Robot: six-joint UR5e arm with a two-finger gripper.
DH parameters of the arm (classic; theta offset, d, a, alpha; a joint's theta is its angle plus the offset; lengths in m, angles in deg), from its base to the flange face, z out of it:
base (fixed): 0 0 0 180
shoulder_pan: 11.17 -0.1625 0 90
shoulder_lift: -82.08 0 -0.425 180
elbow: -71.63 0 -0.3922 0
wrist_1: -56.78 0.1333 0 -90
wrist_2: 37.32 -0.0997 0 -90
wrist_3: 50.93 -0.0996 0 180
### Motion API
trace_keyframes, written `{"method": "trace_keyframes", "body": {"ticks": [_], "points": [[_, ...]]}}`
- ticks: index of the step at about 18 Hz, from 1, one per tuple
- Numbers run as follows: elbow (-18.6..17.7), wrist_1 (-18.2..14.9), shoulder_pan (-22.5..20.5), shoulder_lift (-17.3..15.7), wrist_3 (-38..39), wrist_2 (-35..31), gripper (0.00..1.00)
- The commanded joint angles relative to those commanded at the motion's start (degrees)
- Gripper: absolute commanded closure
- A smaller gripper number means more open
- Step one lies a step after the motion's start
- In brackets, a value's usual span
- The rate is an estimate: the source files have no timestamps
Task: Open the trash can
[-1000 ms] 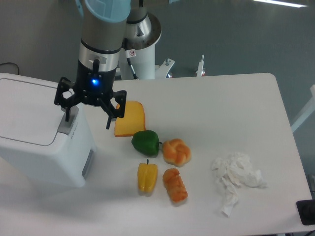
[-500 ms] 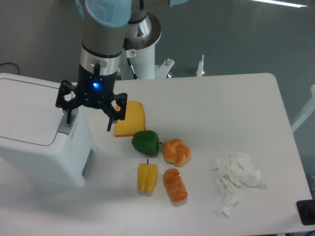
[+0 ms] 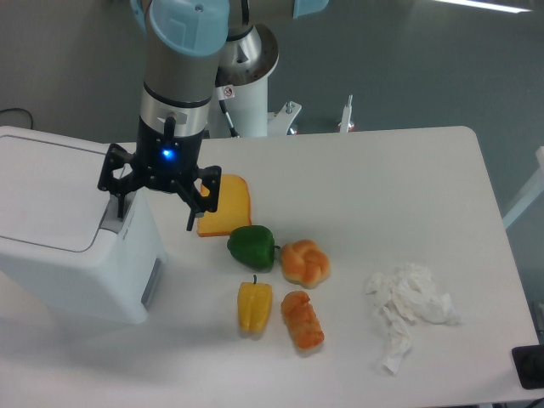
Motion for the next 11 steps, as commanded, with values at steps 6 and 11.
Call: {"method": "trace_keyframes", "body": {"ticks": [6, 11], "points": [[0.35, -0.26, -0.09, -0.17, 0.00, 0.00, 0.00], [2.02, 0.17, -0.79, 0.00, -2.36, 0.00, 0.00]]}}
